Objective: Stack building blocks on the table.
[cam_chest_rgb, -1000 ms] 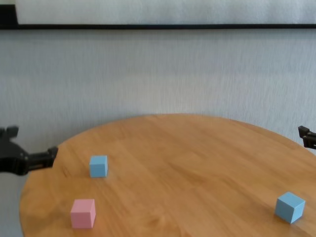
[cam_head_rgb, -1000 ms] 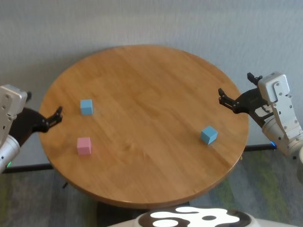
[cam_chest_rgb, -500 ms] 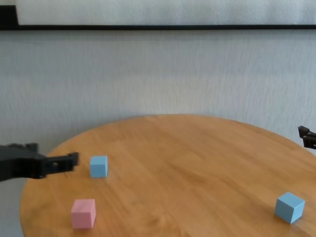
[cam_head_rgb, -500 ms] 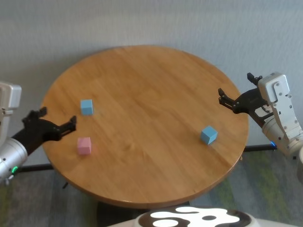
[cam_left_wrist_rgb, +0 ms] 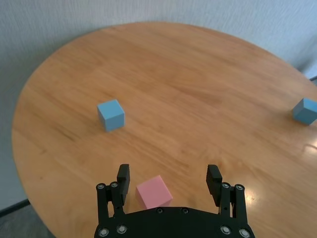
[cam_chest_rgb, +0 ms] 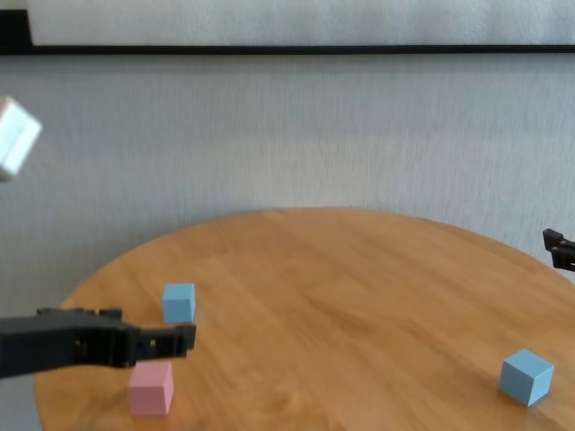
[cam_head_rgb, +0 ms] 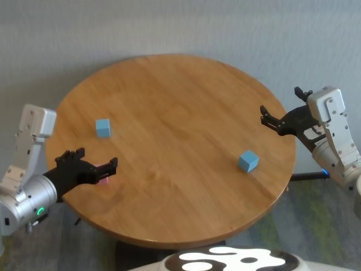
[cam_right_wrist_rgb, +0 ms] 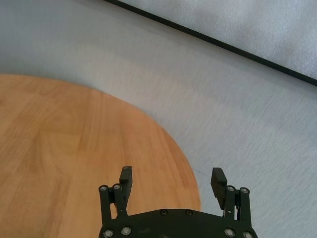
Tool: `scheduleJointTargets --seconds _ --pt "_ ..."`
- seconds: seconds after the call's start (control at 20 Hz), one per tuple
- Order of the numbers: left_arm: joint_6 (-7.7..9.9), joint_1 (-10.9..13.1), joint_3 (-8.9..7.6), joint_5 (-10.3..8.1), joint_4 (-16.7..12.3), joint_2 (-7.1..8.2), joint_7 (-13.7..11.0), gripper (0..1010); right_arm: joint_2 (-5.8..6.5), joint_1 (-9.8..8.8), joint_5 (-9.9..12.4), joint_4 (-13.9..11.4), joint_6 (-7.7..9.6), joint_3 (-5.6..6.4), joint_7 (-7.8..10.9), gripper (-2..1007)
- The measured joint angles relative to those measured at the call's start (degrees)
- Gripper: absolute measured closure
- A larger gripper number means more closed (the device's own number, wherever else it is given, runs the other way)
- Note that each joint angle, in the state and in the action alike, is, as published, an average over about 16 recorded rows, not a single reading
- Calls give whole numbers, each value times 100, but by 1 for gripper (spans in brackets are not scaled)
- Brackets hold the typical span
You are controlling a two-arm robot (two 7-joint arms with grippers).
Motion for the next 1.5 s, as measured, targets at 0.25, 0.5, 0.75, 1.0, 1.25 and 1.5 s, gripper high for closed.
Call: scheduleJointTargets --seconds 0.25,0.5,0.75,1.0,1.25,1.5 --pt "310 16 63 92 -60 -94 129 7 0 0 0 0 0 0 0 0" --pt "499 57 65 199 -99 -179 259 7 0 0 0 0 0 0 0 0" --pt "589 102 21 255 -79 -291 348 7 0 0 0 0 0 0 0 0" --pt "602 121 -34 300 19 -416 394 7 0 0 0 0 0 0 0 0" --pt "565 104 -78 355 169 -553 404 7 0 0 0 0 0 0 0 0" --pt "523 51 -95 436 326 -661 381 7 0 0 0 0 0 0 0 0"
